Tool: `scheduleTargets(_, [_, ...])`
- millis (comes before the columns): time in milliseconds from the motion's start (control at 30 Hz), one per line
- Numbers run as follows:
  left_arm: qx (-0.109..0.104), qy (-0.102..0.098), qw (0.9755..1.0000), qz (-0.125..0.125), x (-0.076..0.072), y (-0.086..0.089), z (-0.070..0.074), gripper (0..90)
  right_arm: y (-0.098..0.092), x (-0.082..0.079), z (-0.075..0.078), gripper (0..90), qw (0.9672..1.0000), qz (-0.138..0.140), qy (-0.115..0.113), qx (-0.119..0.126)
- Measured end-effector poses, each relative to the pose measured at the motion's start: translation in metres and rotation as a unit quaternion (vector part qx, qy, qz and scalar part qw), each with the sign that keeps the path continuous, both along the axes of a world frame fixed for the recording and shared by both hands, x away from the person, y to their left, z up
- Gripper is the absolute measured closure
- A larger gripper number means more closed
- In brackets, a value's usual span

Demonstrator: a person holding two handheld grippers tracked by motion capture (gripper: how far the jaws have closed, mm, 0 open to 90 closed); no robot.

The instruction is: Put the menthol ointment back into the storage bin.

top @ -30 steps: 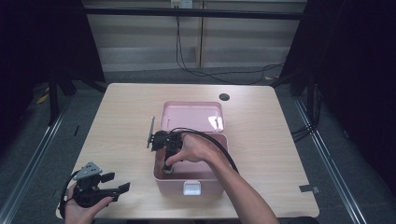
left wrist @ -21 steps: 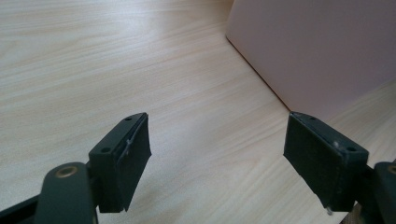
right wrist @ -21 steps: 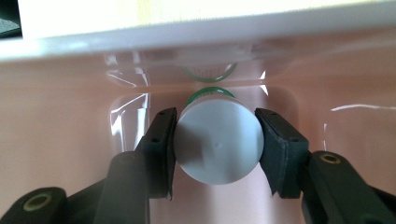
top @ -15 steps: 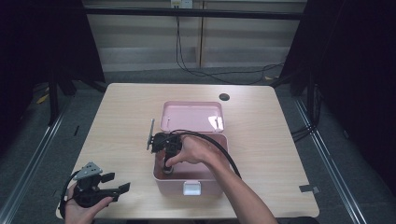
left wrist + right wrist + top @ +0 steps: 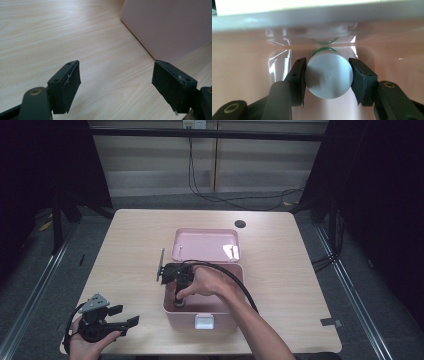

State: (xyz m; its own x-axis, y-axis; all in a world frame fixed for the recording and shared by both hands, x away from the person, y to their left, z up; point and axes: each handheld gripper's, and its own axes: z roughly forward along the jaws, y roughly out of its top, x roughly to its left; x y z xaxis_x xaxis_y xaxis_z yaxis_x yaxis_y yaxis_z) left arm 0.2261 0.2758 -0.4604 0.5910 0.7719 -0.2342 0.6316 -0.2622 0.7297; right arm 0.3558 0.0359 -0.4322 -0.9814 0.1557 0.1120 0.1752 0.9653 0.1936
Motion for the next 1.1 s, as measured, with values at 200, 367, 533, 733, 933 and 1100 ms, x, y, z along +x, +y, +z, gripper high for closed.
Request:
scheduleTargets(200, [0.001,0.0,1.0,0.001,0.0,0.0,0.0,22.6,0.0,0.0,-0.001,51.2,1.0,-0.005,0.003,0.005])
scheduleTargets(367, [0.001,0.0,1.0,0.001,0.0,0.0,0.0,22.6,-0.001,0.001,-0.001,50.9,1.0,-0.006,0.005,0.004])
scheduleTargets(533, [0.001,0.0,1.0,0.001,0.0,0.0,0.0,22.6,-0.002,0.001,0.001,49.8,0.9999,-0.009,0.008,0.012])
scheduleTargets(733, [0.0,0.0,1.0,0.0,0.0,0.0,0.0,22.6,-0.003,0.002,0.004,45.5,0.9998,-0.014,0.008,0.015])
scheduleTargets(933, [-0.001,0.0,1.0,0.001,0.0,0.0,0.0,22.6,-0.006,0.003,0.006,40.7,0.9996,-0.019,0.008,0.02])
scheduleTargets(1100, [0.0,0.0,1.0,0.001,0.0,0.0,0.0,22.6,-0.008,0.002,0.01,37.4,0.9994,-0.025,0.005,0.026])
